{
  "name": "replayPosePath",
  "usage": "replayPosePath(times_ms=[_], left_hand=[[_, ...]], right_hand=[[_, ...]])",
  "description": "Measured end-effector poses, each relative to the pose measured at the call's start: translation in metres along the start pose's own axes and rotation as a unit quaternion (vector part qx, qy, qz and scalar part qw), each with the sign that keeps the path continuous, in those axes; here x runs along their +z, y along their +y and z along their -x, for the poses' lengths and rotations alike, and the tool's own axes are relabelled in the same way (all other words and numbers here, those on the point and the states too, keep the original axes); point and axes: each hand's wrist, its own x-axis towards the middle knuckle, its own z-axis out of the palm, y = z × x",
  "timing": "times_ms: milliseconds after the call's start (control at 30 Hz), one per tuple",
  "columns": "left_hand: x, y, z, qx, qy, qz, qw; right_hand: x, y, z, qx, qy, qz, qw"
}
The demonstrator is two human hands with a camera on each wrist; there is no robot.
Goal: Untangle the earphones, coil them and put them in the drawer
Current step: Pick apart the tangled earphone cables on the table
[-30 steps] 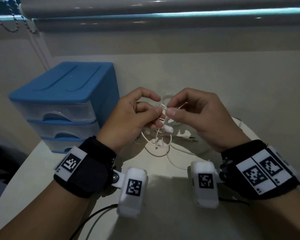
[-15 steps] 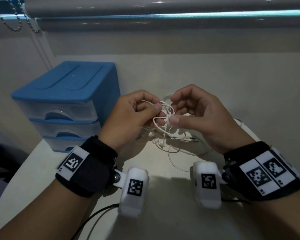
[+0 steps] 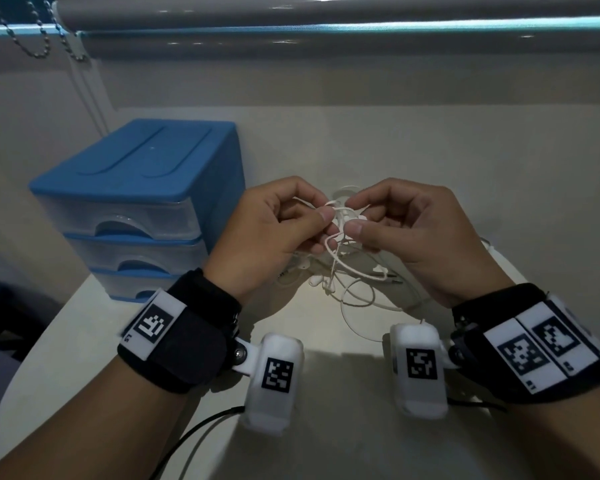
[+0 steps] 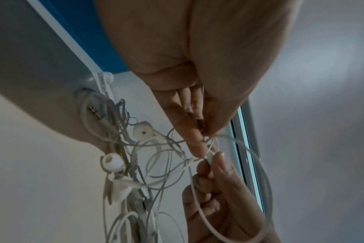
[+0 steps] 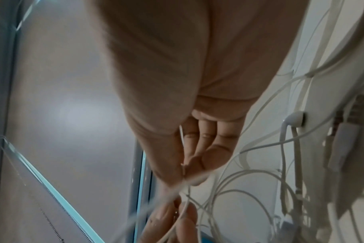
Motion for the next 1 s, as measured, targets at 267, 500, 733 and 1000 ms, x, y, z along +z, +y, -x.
replayPosePath(times_ms=[267,500,733,1000], left_hand=[[0.0005,-0.0002,0.0028,0.017,-0.052,-0.037,0.998],[-0.0013,-0.001,0.002,0.019,-0.034,-0.068,0.997],[-0.003,-0.0013,0.0007,0.015,-0.027,-0.128,0.991],[-0.0047,-0.0065,-0.0024,0.027,0.036,-0.194,0.98]], right_hand=[[-0.0013,0.0056,-0.0017,0.002,-0.03,0.044,0.999],[-0.0024,0.0019,0.001,-0.018,-0.016,0.061,0.998],[-0.0043,0.0006,-0.0013,-0.085,0.024,0.109,0.99],[-0.0035,-0.0004,-0.0006,-0.112,0.037,0.084,0.99]])
